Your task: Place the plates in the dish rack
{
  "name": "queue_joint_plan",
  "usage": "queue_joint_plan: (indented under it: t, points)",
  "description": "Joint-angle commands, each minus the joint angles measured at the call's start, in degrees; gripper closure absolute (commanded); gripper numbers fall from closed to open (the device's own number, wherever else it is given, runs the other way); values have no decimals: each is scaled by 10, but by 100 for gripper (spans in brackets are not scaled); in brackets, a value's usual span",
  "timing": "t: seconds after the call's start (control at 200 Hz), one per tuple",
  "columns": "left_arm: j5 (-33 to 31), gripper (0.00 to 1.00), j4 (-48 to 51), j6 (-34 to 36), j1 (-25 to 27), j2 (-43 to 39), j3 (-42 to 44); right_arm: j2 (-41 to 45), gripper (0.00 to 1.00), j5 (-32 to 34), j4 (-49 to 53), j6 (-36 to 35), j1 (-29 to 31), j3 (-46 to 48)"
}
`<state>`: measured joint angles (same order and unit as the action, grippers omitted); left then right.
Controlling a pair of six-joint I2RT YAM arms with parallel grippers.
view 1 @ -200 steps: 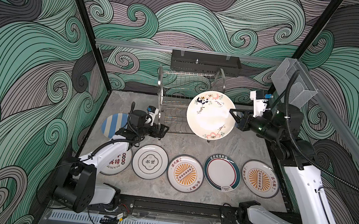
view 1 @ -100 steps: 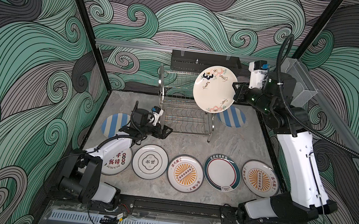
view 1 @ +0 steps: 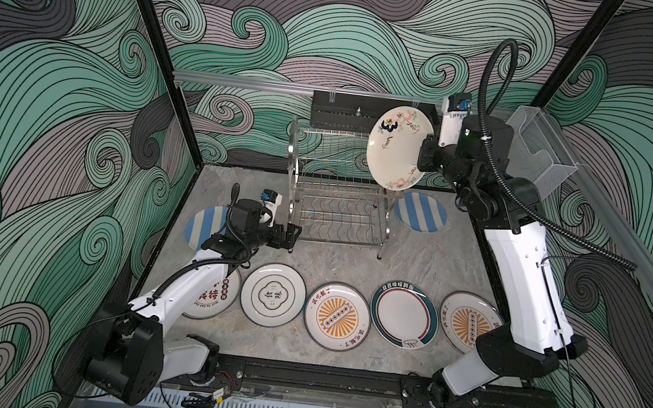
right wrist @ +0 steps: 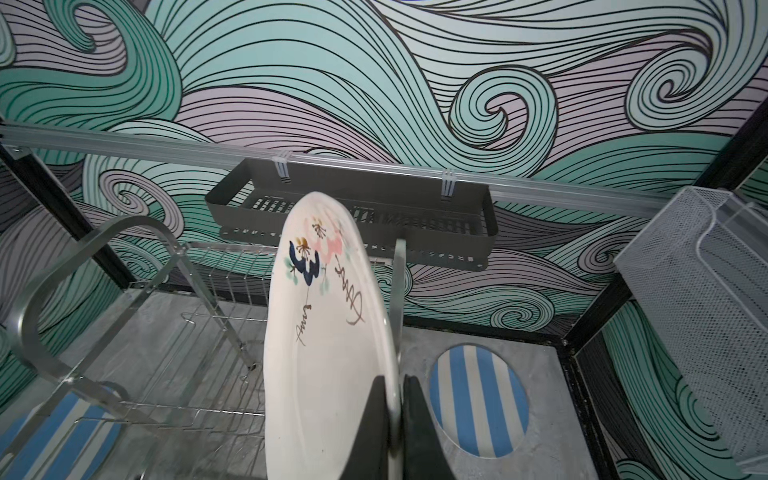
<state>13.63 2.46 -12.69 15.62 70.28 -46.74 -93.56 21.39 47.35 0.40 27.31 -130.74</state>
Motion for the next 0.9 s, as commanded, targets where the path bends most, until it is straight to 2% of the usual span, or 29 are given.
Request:
queue_joint_plan:
  t: [0.0, 0.26, 0.415, 0.6, 0.896]
  points:
    - [-1, 1, -36, -4, -14, 28, -12, 10, 100, 54, -98, -14, 5, -23]
    - [69, 1, -46, 40, -16, 102, -45, 5, 100, 66, -137, -33, 12, -15]
    - [157, 2, -78, 66, -16, 131, -45, -4, 100, 82, -153, -46, 20, -16]
    - [193, 1, -81, 66, -15, 153, -49, -9, 100, 112, -175, -79, 33, -16]
    - [212, 1, -79, 67, -12, 144, -34, -20, 100, 152, -207, -129, 48, -15]
